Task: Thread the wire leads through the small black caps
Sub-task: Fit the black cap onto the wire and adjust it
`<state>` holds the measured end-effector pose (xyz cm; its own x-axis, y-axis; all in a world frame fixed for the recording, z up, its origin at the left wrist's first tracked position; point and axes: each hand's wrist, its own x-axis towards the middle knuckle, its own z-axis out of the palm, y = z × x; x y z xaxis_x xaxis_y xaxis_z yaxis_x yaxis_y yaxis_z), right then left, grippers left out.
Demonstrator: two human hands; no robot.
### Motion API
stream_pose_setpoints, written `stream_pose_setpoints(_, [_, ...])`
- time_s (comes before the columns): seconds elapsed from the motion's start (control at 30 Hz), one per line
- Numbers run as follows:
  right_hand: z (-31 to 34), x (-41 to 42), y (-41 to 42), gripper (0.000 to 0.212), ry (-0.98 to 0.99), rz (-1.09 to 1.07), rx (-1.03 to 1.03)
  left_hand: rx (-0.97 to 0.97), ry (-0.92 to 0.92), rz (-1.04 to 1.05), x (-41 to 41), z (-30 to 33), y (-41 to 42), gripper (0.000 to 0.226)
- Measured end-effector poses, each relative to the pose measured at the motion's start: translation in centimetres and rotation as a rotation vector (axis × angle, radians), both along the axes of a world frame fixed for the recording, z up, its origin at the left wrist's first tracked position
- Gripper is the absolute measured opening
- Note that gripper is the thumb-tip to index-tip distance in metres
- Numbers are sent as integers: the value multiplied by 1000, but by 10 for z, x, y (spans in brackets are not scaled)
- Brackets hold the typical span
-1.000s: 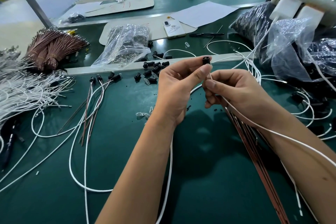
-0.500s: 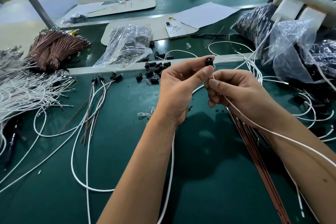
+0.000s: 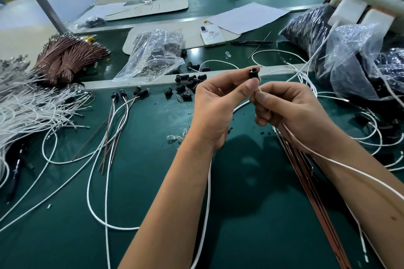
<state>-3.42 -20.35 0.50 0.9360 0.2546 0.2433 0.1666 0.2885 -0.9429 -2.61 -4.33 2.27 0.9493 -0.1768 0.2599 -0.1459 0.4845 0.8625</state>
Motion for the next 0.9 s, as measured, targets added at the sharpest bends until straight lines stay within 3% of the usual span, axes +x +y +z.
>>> stream_pose_setpoints(0.9, [-1, 4, -4, 15, 133, 50, -24, -22, 76, 165, 3, -10, -10, 23])
